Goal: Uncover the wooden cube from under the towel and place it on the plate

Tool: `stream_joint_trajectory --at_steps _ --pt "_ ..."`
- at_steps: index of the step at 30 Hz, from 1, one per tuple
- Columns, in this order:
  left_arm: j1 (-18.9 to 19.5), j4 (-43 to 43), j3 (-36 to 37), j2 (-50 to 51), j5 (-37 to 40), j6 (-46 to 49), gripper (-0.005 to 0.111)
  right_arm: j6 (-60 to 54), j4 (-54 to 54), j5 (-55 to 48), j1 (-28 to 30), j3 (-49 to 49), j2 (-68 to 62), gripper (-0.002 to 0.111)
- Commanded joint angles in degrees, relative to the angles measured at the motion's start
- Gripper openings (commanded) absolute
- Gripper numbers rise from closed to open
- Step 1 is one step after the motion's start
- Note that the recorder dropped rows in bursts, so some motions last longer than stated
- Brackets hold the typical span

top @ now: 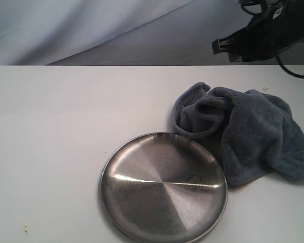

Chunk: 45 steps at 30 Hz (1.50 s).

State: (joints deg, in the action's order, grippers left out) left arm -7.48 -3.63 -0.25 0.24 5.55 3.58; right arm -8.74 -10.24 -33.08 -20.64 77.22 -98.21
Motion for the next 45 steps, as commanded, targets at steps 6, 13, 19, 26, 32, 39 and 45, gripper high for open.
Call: stream_joint_trajectory --at_steps 6,13,19,26,32,39,45 --pt "0.12 -0.14 0.25 -0.24 -0.62 -0.03 0.000 -0.08 -0.41 -6.51 -2.46 6.60 -5.14 0.000" --pt "0.12 -0.14 0.25 -0.24 -0.62 -0.03 0.000 -1.71 -0.25 -16.08 -7.05 6.60 -5.26 0.000" --pt "0.12 -0.14 0.25 -0.24 -0.62 -0.03 0.000 -1.94 -0.25 -22.89 -12.08 6.60 -5.04 0.000" --pt "0.12 -0.14 0.25 -0.24 -0.62 -0.03 0.000 -1.19 0.19 -23.92 -13.98 -0.37 0.28 0.000" --pt "0.12 -0.14 0.25 -0.24 -0.62 -0.03 0.000 2.24 5.26 -19.50 -11.33 -12.55 7.91 0.000" --pt "0.12 -0.14 0.25 -0.24 -0.62 -0.15 0.000 3.71 7.70 -17.24 -2.21 -18.76 13.03 0.000" --pt "0.12 -0.14 0.25 -0.24 -0.62 -0.15 0.000 4.09 7.70 -12.78 6.81 -18.76 13.07 0.000"
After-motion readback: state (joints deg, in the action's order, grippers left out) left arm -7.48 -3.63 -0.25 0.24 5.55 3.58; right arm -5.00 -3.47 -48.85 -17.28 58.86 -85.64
